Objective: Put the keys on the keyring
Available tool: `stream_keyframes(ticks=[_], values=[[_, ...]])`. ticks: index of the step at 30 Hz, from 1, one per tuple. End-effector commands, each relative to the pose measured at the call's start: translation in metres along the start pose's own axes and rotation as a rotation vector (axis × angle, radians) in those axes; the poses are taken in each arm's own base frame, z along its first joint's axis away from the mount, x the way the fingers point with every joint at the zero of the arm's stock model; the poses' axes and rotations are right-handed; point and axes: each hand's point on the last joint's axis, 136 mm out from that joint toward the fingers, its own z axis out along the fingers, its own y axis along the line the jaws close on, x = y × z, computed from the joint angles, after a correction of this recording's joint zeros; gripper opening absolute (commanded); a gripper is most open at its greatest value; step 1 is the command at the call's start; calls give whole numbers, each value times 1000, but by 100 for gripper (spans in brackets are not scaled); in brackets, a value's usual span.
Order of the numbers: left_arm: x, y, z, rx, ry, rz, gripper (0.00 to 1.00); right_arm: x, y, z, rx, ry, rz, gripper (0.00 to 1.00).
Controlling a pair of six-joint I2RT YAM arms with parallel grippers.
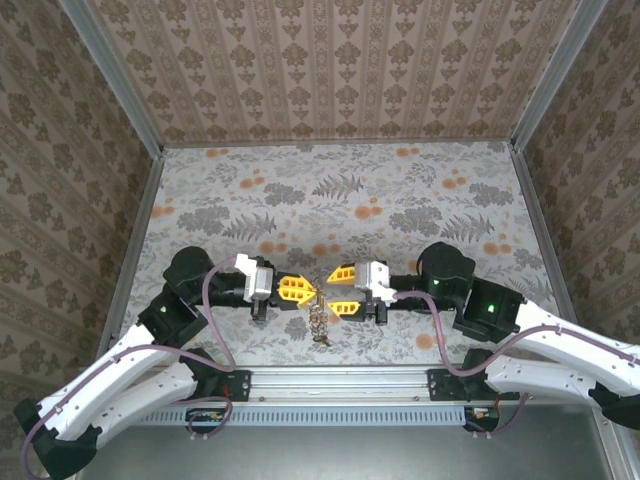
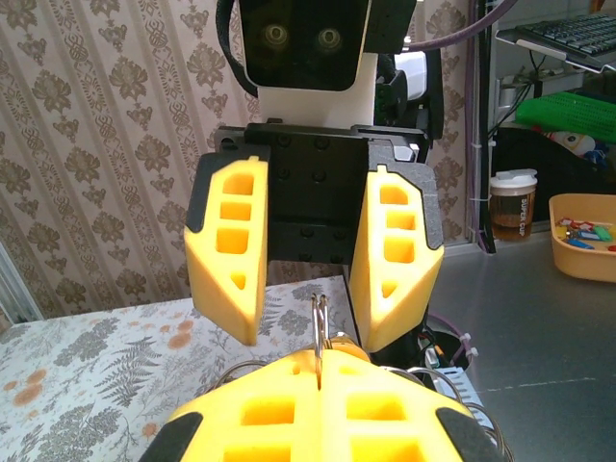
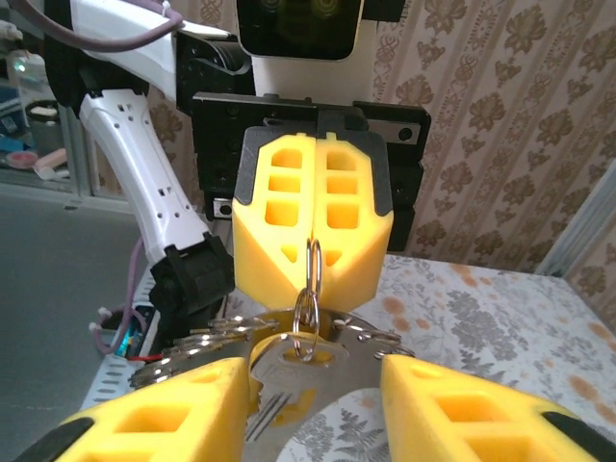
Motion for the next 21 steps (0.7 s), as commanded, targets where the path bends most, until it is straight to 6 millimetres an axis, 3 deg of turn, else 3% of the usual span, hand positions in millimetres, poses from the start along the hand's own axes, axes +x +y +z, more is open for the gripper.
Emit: stream_keyframes(ticks=[1,6,14,21], values=[[-11,-4,-2,16,-26,48,0,-29,1,-3,-34,-84,4,39],[-10,-4,-2,16,-24,49,0,-34,1,-3,-45,-106,19,34],[-15,-7,-4,26,-36,61,0,-20,-9,7,-28,-49,62,12],[-21,-11,-5,39,-55,78,0,-8,-18,14,-12,-12,109,12]])
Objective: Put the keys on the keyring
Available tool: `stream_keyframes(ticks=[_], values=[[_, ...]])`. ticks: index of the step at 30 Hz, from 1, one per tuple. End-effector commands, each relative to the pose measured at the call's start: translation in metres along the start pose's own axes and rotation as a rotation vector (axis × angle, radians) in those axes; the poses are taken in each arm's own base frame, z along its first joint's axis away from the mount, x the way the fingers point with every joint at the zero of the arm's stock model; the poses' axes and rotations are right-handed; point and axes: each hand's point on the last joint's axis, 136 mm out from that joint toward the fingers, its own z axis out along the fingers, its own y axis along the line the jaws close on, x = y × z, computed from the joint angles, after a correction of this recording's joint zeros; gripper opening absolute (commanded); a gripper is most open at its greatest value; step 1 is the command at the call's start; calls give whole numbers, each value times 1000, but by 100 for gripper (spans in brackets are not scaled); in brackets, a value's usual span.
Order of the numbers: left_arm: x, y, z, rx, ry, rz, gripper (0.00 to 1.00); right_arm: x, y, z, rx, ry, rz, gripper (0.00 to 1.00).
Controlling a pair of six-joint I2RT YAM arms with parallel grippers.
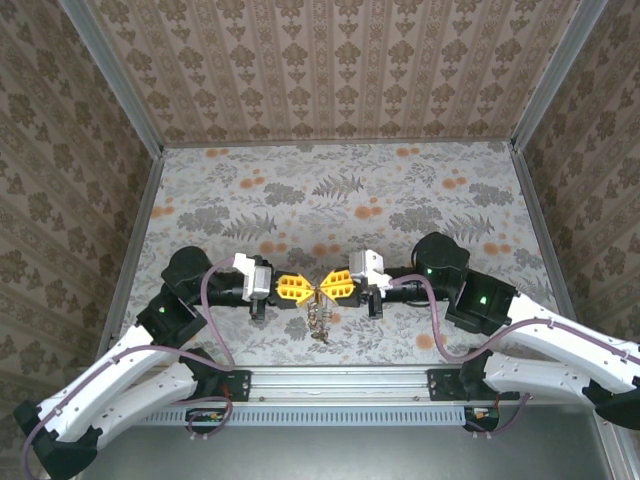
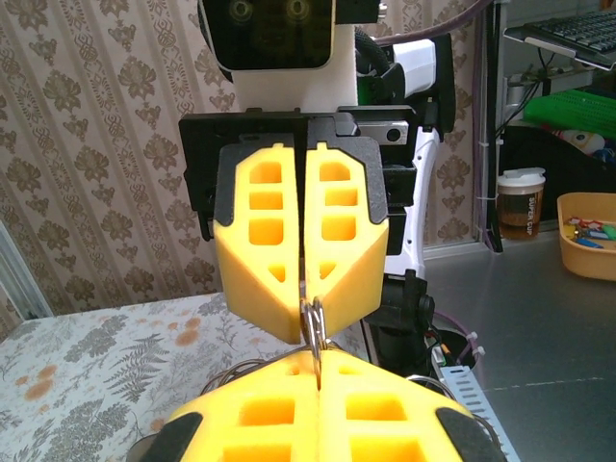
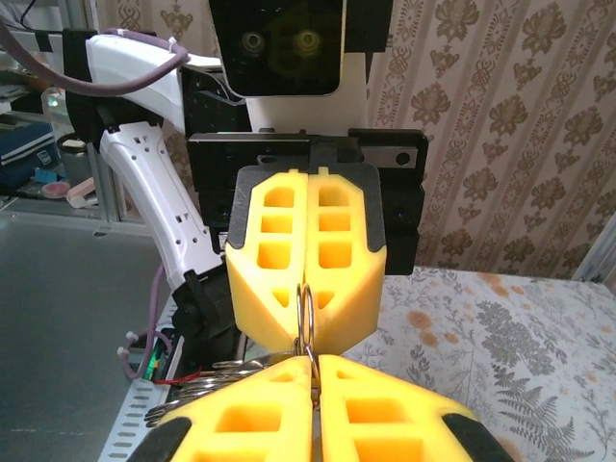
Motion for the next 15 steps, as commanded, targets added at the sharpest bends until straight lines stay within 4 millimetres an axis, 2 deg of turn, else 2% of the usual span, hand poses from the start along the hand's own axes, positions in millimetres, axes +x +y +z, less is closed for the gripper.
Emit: stream_keyframes(ticks=[1,4,15], values=[[-22,-12,-3,50,-58,74,0,0,-11,6,24,10,39,13],[-22,-11,-3,46,-59,78,0,5,-14,9,23,30,65,17],[-23,-9,-3,33,-69,90,0,18,-19,17,5,82,129,17]])
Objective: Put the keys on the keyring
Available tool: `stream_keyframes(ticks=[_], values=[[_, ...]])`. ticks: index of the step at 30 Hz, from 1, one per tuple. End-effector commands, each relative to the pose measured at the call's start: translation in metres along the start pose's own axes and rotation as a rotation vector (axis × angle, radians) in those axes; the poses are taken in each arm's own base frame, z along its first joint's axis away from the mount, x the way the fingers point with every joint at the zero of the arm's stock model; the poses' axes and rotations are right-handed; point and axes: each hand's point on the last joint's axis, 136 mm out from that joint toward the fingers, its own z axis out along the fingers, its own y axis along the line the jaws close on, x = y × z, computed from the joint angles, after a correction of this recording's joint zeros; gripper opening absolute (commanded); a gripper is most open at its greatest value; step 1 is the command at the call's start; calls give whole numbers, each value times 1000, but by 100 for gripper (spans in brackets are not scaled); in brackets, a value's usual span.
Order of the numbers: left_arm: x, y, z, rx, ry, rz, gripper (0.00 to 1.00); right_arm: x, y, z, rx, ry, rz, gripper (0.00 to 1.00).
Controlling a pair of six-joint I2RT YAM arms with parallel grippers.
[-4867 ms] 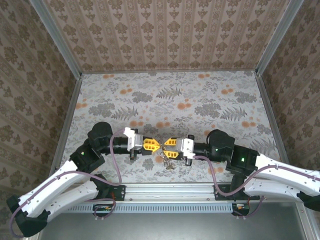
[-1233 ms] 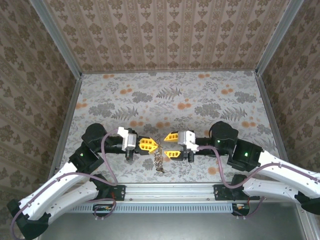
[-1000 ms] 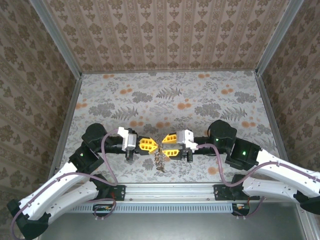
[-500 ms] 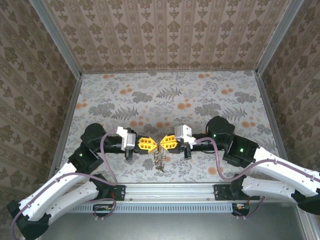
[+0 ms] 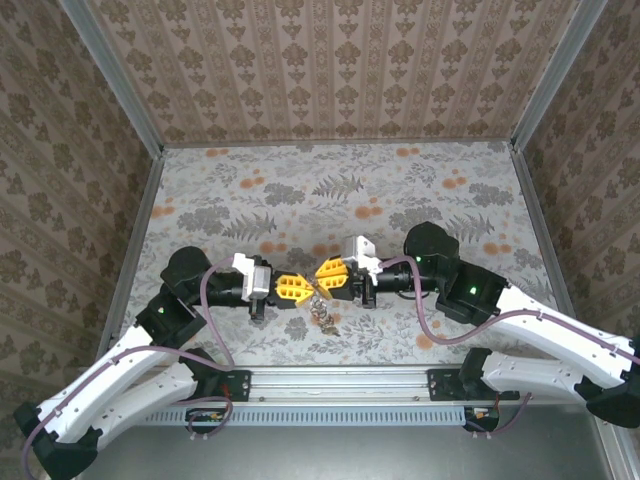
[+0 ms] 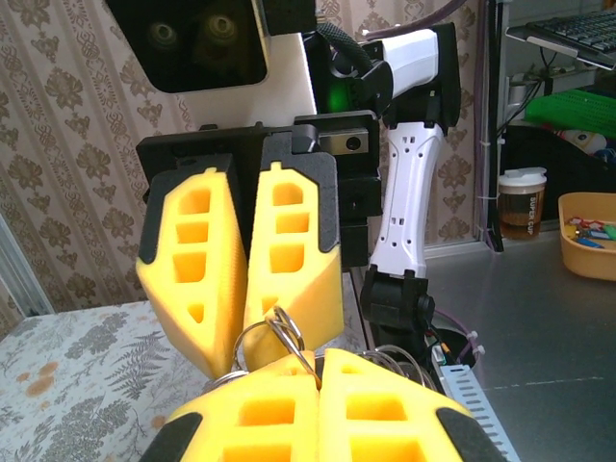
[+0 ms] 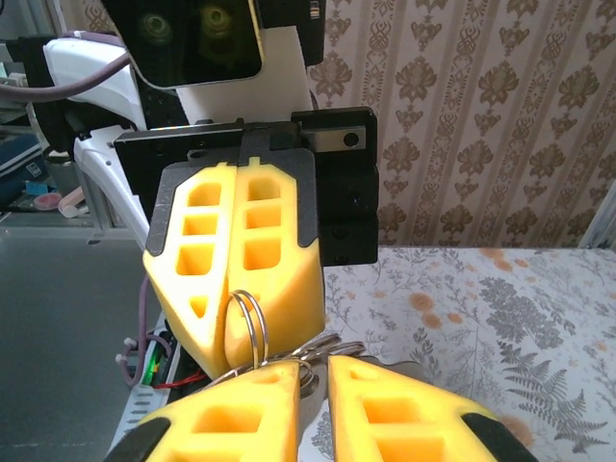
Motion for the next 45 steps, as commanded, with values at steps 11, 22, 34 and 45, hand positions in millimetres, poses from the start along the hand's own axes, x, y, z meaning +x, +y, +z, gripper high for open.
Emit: stream_keyframes(ticks=[11,22,34,45], values=[[-20,9,-6,-89,-56,107,0,26,3,4,-23,95,54,16],[-16,21,-6,-146,-34,99,0,45,-1,11,-4,176,52,16],[-11,21,-4,-131,-23,84,0,46,-8,7,44,186,41,23],[-6,25,-5,-134,-14,60,0,18,-7,-34,157,50,-71,61]])
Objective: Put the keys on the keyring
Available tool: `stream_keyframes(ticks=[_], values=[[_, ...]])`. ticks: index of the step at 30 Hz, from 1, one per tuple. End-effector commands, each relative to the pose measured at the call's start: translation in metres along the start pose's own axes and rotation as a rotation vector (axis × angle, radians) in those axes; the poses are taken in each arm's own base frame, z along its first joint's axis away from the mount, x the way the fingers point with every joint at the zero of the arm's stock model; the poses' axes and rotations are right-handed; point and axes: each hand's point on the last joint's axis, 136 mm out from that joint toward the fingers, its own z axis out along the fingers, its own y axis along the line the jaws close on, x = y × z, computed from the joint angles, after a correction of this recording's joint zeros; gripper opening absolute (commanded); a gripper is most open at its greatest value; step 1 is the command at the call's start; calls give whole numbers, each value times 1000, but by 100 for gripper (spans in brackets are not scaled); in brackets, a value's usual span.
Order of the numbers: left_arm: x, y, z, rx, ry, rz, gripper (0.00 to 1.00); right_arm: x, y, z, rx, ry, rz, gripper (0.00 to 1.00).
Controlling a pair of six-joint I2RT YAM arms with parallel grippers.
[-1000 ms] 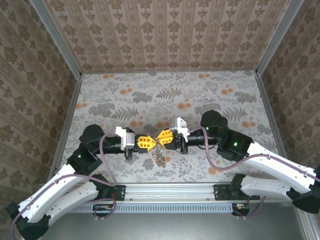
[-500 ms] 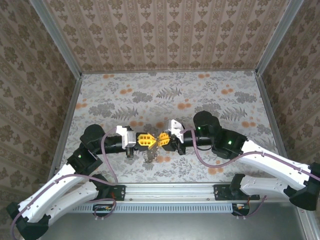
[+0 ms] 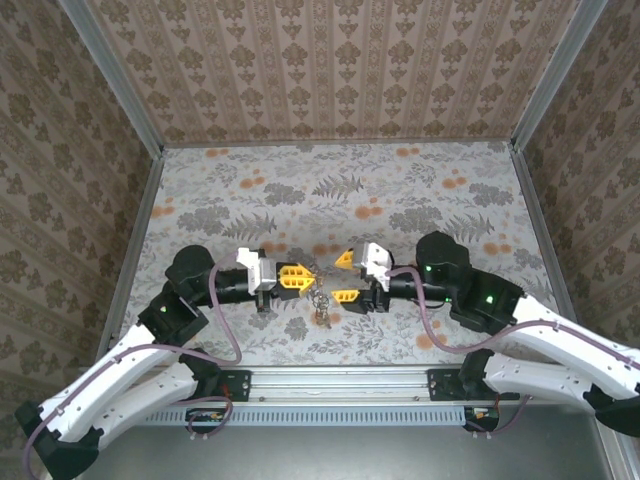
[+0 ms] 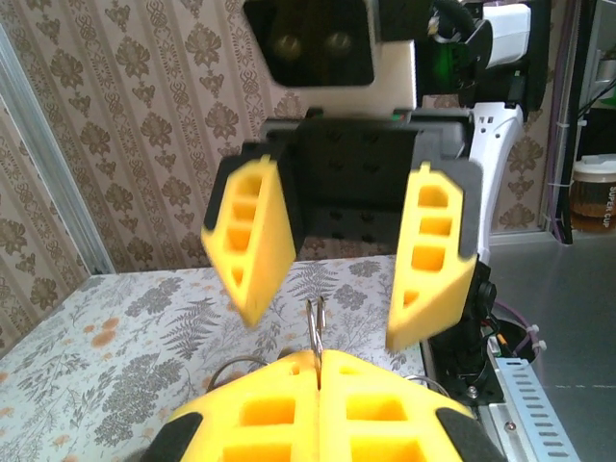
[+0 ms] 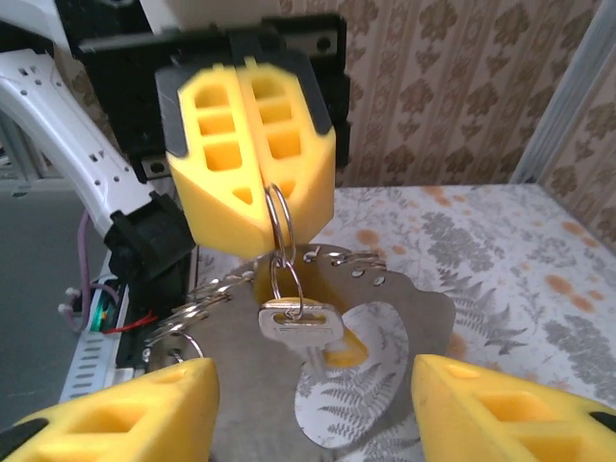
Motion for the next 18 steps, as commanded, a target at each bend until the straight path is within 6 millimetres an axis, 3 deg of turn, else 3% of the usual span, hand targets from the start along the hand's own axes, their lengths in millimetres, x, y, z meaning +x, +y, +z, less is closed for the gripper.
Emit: stream_keyframes(ticks=[1,7,18], values=[[-20,-1,-4,7,-80,56,0,-12,4,-9,1,-80,-38,63],[-22,-4,-8,8,-109,58,0,-31,18,-15,-68,-196,-88,66],[-25,-12,-10,52,-126,37,0,-29,30,-5,-157,-204,-100,60]])
